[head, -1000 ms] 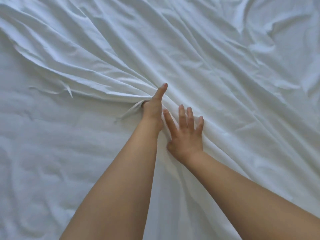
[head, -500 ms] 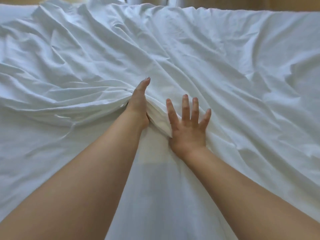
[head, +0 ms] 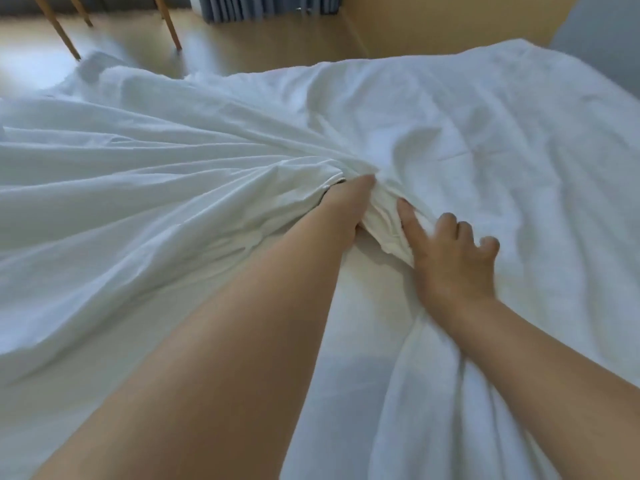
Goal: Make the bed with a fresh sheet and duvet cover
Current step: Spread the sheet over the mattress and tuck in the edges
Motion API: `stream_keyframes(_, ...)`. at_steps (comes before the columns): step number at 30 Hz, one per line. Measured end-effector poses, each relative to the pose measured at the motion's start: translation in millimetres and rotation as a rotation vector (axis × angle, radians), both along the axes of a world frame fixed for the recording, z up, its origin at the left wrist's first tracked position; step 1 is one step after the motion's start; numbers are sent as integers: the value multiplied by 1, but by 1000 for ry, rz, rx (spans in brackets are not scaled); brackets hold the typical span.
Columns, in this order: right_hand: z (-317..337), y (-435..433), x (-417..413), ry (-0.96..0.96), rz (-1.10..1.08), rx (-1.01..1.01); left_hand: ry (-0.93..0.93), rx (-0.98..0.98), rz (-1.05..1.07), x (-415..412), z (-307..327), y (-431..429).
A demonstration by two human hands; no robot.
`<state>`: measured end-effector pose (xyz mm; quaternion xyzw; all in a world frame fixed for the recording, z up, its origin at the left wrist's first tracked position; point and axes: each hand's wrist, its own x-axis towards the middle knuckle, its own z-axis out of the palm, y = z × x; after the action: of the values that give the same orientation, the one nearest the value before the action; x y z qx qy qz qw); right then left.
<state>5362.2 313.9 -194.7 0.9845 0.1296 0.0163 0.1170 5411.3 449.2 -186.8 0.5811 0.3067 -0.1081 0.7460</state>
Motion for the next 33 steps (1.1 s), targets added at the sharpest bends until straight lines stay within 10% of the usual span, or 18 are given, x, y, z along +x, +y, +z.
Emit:
stream_keyframes(5,-30,-50,27,-273,-82,165,11,56,-73,55,-2,-71)
stream_keyframes(15,-53,-64,97,-192,-127,386,-98,440,-222,139,-14,-93)
stream_keyframes(20,-74,-63,114,-296,-176,325,-194,640,-477,172,-29,-90)
stream_keyframes(28,-81,-57,119,-383,-170,262,-241,428,-487,177,-38,-84)
stream_keyframes(33,-87,-62,123,-440,-121,295,-220,764,-532,155,-30,-95)
